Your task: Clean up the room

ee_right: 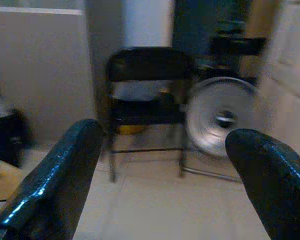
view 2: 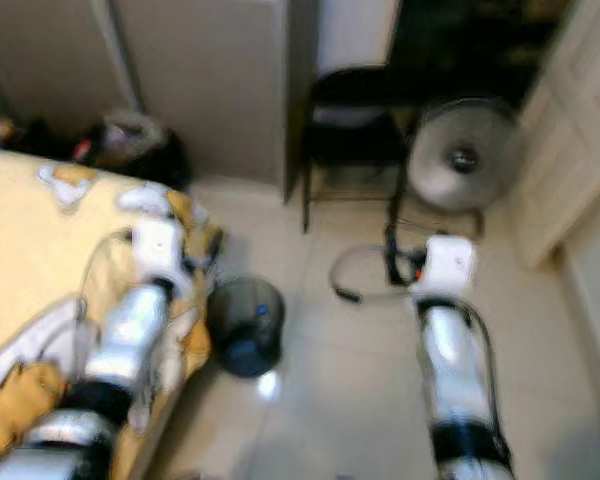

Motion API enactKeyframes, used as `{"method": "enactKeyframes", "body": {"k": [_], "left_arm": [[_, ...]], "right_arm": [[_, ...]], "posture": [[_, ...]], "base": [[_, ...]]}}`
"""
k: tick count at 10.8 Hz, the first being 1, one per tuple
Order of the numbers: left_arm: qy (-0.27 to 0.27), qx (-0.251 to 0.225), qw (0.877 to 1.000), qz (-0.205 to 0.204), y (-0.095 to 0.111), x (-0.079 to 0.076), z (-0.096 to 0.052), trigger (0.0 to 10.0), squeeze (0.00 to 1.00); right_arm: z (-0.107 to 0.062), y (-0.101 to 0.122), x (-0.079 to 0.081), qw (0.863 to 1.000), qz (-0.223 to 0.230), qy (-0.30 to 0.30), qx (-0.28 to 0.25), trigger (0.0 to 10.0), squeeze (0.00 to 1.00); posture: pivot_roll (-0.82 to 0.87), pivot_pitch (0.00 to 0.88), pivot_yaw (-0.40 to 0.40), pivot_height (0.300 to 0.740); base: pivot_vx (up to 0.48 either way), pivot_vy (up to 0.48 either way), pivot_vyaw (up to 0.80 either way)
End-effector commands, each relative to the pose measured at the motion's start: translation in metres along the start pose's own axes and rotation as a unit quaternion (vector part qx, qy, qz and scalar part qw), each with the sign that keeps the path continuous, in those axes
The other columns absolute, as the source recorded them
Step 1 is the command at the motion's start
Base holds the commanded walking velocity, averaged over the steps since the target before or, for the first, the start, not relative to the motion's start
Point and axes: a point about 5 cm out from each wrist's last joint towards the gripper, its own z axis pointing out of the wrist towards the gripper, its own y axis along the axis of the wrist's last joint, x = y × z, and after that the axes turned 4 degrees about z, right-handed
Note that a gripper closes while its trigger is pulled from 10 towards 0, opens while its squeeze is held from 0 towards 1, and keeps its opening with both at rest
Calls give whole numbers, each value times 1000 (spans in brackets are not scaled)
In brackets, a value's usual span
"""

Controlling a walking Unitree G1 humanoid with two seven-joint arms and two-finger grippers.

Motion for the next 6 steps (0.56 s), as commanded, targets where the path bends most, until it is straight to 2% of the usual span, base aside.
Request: {"method": "enactKeyframes", "body": {"k": [1, 4, 5, 6], "left_arm": [[-2, -1, 1000, 7, 3, 0, 1, 10000, 0], [-3, 1, 1000, 5, 2, 1, 1, 10000, 0], [-1, 3, 1000, 18, 1, 1, 1, 10000, 0], [-6, 0, 1000, 7, 1, 0, 0, 10000, 0]], "right_arm": [[2, 5, -2, 1000, 1, -3, -7, 10000, 0], [-1, 2, -3, 1000, 2, -7, -3, 10000, 0], [-2, 3, -3, 1000, -2, -5, -6, 10000, 0], [-2, 3, -3, 1000, -3, -7, -6, 10000, 0]], "posture": [[-114, 0, 16, 740], [-116, 0, 19, 740], [-117, 0, 19, 740], [-117, 0, 17, 740]], "base": [[0, 0, -581], [0, 0, -583], [0, 0, -587], [0, 0, 0]]}}
